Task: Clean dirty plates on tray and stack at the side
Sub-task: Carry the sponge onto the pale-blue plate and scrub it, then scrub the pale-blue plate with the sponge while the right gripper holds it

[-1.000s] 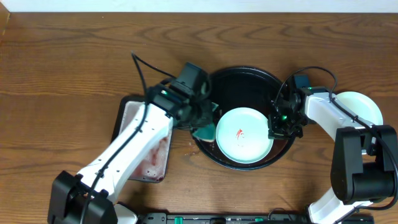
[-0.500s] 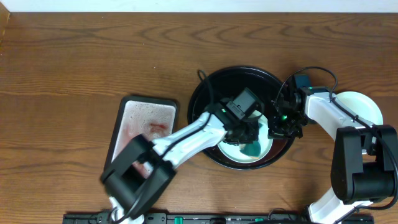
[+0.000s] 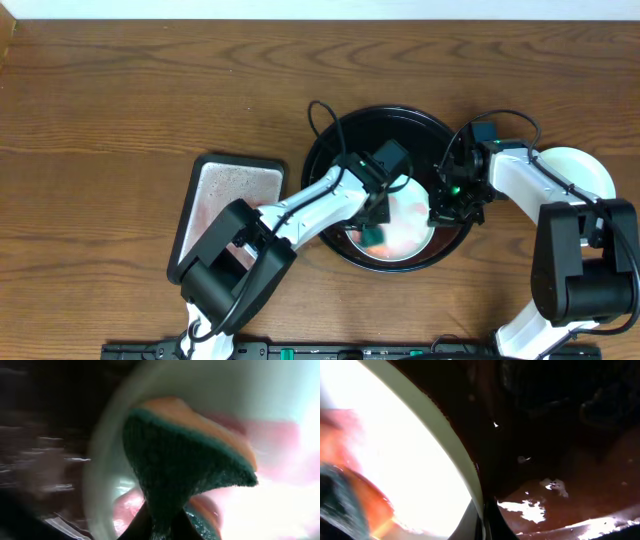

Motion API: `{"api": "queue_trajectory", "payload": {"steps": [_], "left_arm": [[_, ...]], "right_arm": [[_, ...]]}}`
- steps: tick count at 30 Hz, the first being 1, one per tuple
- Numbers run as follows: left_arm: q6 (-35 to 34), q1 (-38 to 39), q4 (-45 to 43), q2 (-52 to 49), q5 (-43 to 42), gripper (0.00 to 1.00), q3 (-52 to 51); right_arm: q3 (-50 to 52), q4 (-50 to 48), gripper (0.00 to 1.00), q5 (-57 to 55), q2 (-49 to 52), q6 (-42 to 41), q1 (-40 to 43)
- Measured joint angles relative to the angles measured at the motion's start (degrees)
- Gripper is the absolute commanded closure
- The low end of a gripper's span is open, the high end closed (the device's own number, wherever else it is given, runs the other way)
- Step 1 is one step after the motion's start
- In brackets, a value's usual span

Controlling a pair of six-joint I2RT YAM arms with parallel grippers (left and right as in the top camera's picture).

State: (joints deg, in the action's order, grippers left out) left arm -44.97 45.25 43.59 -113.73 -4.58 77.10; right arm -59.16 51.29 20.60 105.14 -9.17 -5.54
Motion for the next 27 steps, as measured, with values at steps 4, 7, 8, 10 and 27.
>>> {"api": "queue_trajectory", "payload": {"steps": [4,7,8,10,27], "left_arm": [[1.5,0.0,1.2,-0.2,6.5,0.93,0.5],[2.0,0.0,-1.6,-0.2,5.8,0.93,0.3],[2.0,-0.2,-3.4,-0.2,4.4,0.93,0.1],[1.9,-1.1,-9.5,-0.4,-1.5,0.93,-0.3],[-3.1,4.2,-21.6,-2.8,-15.6,0.92,-0.6]], "right_arm": [[0.0,0.0,0.99,1.4,0.2,-0.3,-0.5],[0.0,-0.2,0.99,1.2,0.2,-0.5,-0.5],[0.0,-0.2,0.99,1.0,0.2,-0.5,-0.5],[0.0,-0.2,0.99,0.4,0.2,-0.7,-0.4],[-0.3,0.5,0.99,-0.9,0.2,-0.6,-0.3]]}}
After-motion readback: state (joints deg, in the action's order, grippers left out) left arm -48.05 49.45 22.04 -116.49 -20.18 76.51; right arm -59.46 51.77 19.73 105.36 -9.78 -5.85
